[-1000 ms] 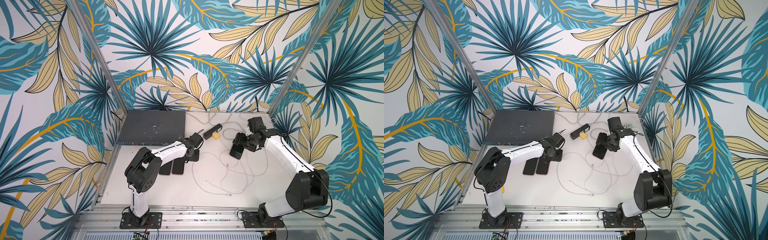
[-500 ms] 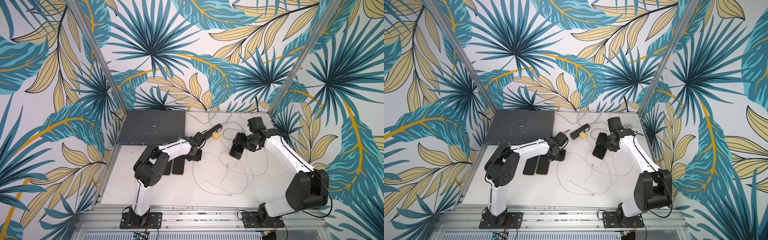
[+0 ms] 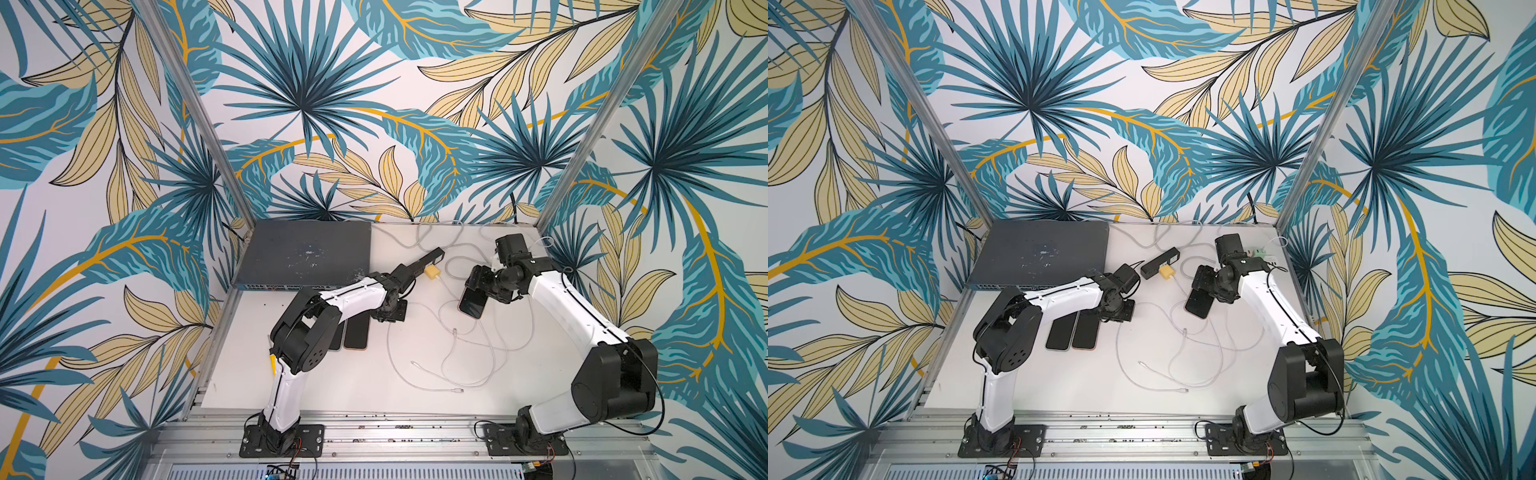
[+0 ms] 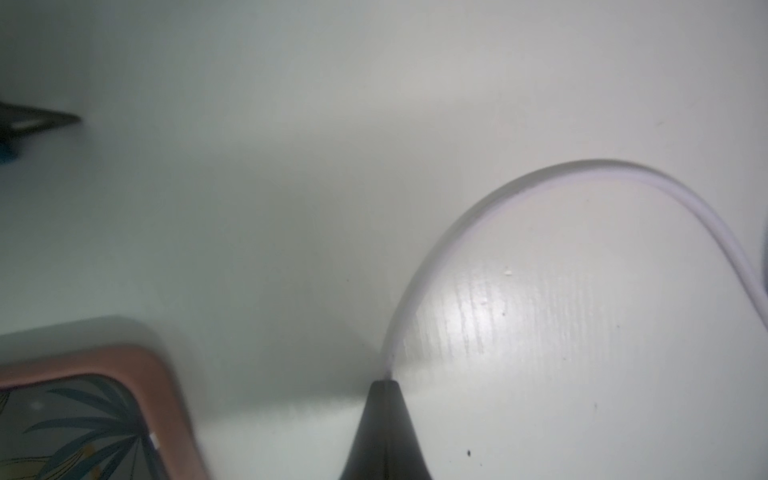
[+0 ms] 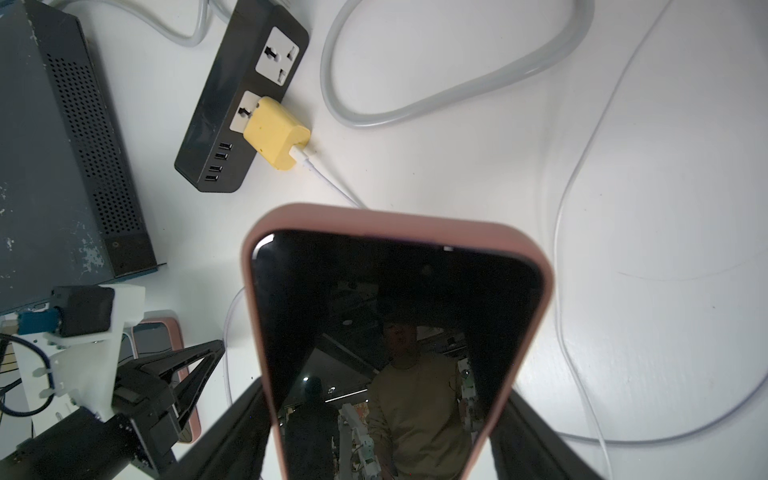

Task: Unplug the charging cable from the phone
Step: Adjust the charging cable at the center of the board.

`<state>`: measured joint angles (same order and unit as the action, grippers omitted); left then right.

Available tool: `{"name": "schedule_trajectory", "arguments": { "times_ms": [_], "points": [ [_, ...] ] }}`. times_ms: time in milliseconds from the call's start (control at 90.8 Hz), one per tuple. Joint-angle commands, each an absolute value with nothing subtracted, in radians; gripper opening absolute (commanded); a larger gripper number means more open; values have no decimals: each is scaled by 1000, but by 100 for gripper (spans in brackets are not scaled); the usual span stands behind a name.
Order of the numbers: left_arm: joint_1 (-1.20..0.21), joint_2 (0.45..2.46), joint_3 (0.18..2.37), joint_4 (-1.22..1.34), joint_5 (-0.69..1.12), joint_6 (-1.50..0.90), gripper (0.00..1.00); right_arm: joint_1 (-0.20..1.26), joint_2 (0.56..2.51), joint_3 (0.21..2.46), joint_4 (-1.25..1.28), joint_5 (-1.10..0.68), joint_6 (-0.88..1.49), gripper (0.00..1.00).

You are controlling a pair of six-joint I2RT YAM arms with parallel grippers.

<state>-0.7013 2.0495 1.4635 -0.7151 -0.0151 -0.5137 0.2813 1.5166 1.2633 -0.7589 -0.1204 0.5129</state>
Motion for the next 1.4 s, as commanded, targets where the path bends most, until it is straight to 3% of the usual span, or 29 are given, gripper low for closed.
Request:
{"name": "schedule_trajectory", "arguments": {
  "times_ms": [0,705,771,903,1388],
  "points": [
    [-744,2113,1498,-730,23,-525,0,282,1493,1244,-736,-124,526,67],
    [-835,2335,1828,-698,160,-618,0,281,1477,1255,-742,-118,538,67],
    [-834,2327,1817,-697,153,-609,7,281,1478,1253,-741,-118,538,67],
    [-827,2303,1787,-698,145,-598,34,281,1477,1248,-737,-126,541,67],
    [-797,2061,1666,-696,120,-585,53,288,1484,1304,-765,-130,537,66]
  ]
}}
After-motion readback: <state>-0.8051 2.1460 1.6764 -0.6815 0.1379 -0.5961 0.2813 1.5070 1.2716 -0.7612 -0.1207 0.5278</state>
